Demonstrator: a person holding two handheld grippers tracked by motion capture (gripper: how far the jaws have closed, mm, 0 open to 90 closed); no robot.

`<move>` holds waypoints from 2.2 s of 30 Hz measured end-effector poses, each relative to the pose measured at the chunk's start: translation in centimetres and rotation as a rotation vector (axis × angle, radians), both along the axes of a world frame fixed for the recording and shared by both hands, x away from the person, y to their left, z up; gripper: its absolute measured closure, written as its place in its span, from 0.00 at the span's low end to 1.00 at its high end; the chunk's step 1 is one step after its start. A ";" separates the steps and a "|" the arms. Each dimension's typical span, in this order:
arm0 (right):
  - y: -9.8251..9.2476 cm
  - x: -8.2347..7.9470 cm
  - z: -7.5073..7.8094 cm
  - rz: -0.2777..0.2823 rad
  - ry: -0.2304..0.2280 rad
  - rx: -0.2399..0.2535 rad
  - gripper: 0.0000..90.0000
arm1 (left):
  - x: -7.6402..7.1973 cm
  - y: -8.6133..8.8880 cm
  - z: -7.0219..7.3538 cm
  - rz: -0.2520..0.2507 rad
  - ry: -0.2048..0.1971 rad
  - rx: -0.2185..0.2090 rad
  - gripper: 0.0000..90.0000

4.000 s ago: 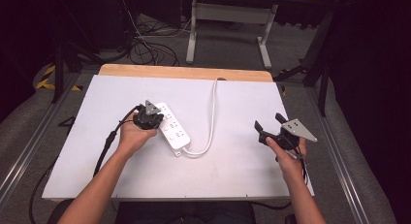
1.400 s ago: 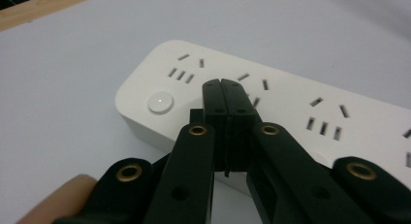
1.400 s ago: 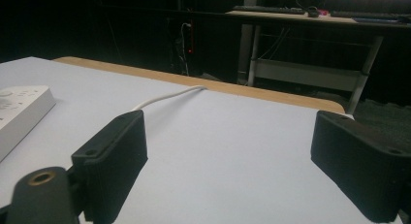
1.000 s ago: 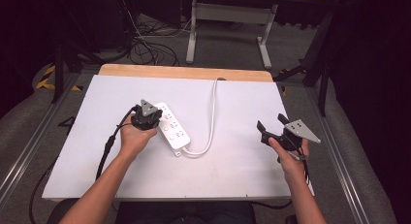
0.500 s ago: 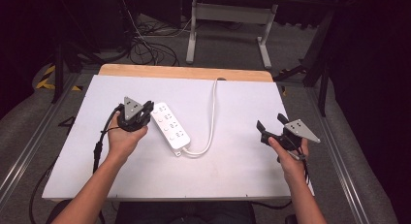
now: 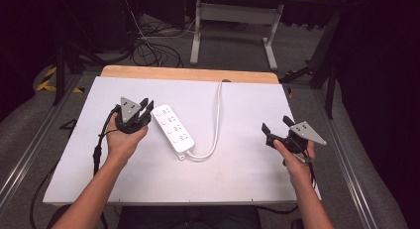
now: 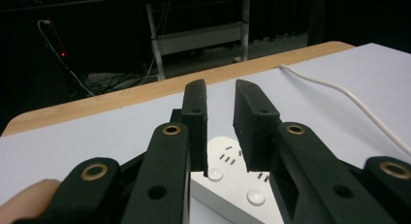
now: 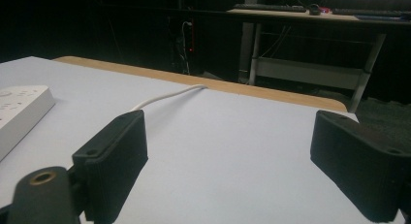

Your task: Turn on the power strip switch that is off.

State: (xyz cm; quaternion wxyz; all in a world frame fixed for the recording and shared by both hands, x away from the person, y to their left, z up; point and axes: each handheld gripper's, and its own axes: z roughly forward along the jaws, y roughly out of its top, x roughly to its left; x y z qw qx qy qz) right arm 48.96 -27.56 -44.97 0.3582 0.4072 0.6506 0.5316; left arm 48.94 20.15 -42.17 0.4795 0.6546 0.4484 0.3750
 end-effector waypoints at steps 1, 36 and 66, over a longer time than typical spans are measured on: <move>0.0 0.0 0.0 0.000 0.000 0.000 0.15 | 0.0 0.1 0.1 0.002 -0.008 0.000 0.84; 0.1 0.0 0.1 0.004 -0.009 -0.006 0.15 | -5.9 5.0 1.1 0.062 -0.111 -0.115 0.75; 0.0 -0.1 0.3 0.005 -0.016 -0.003 0.15 | -6.8 5.3 1.1 0.050 -0.122 -0.105 0.41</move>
